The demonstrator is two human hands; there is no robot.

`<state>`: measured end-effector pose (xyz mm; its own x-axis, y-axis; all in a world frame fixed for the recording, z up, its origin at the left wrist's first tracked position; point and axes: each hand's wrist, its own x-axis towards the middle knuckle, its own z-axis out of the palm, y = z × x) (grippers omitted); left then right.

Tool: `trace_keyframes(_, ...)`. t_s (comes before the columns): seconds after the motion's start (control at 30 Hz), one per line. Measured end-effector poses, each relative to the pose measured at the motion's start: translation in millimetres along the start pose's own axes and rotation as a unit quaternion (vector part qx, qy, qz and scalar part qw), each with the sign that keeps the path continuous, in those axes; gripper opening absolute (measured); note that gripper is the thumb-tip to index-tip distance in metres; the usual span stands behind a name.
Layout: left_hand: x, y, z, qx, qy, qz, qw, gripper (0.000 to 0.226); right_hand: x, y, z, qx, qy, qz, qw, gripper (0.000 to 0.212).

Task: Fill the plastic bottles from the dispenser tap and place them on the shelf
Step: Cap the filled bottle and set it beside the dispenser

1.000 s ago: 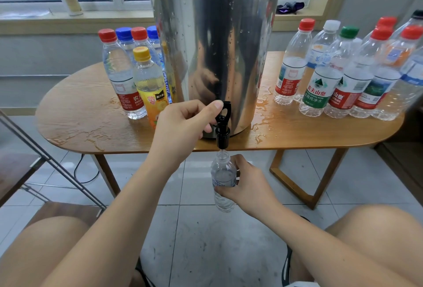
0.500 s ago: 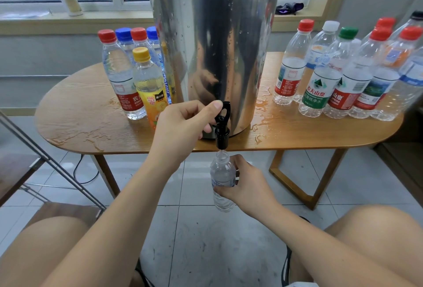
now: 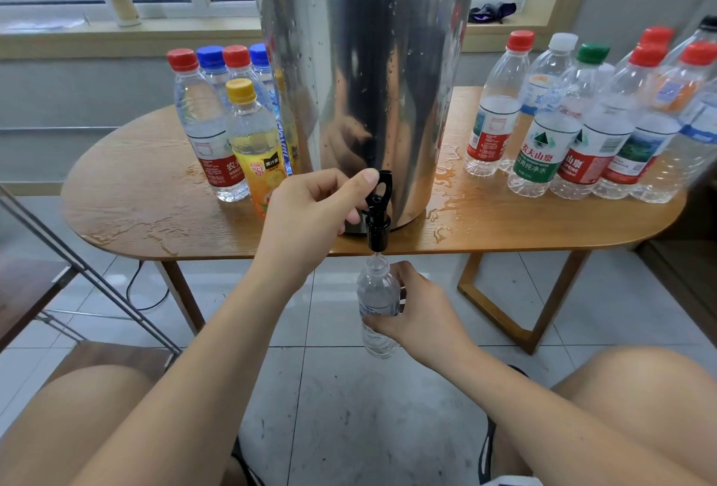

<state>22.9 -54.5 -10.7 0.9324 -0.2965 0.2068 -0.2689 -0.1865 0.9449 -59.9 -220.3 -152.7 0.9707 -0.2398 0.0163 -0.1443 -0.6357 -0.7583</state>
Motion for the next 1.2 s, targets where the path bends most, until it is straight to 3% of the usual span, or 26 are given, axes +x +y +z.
trace_keyframes(1.2,0.1,-0.4,-0.9,0.003,-0.005,0.006,1.000,0.047,-0.1,-2.7,-1.1,0.009,0.004,-0.004,1.000,0.066)
